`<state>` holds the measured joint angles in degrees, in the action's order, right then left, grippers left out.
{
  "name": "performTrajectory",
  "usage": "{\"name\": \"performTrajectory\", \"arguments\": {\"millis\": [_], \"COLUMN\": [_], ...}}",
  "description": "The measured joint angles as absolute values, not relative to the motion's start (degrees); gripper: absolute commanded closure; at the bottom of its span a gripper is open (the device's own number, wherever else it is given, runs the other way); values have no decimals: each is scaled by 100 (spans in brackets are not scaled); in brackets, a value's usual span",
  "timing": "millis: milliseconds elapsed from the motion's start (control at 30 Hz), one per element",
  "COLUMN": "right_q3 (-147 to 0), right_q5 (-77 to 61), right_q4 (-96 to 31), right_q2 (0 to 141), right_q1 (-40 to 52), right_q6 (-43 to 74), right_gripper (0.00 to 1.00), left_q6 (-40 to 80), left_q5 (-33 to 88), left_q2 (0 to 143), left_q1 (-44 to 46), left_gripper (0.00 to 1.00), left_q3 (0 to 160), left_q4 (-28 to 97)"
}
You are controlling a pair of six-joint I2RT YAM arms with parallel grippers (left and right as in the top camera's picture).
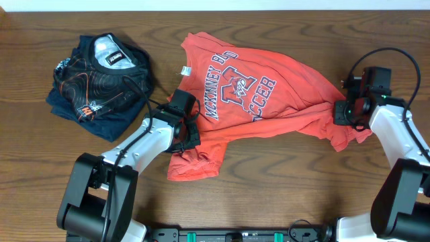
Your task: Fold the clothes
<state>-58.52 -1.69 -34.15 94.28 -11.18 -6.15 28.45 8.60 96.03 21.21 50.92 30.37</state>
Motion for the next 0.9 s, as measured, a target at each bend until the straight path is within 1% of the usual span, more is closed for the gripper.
{"name": "performTrajectory", "arguments": {"millis": [267, 300, 400, 500, 533, 567, 633, 800, 900], "right_q3": [-5852, -5852, -5852, -5852, -5854, -5854, -5854, -5933, -6073], "right_q5": [-167, -167, -156, -141, -141, -143, -148, -108, 148], "right_q4": [-3420, -3420, -3415, -3524, -3612, -3697, -3938, -5013, -5264], "right_q2": [9384, 9384, 9384, 9384, 9384, 9384, 9369, 9063, 8698], "right_q1": [-1118, -1118, -1118, -1118, -1118, -1118, -1118, -1249, -1437], "right_q6": [-604, -604, -609, -510, -460, -412, -344, -248, -152], "right_gripper": [83, 85, 99, 99, 99, 99, 99, 99, 99], "left_q6": [2845, 2845, 2845, 2847, 2845, 2847, 2834, 2523, 2427], "left_q5": [862, 860, 862, 862, 862, 862, 860, 871, 880], "left_q2": [9603, 9603, 9603, 9603, 9603, 9603, 9603, 9601, 9601], "left_q1": [2121, 2121, 2121, 2121, 2121, 2121, 2119, 1992, 1800], "left_gripper": [85, 85, 85, 85, 86, 94, 94, 94, 94], "left_q3": [5092, 5092, 5092, 5092, 5092, 5092, 5092, 5092, 5135], "left_q4": [3035, 3037, 3037, 3037, 3037, 3037, 3039, 3037, 3039]}}
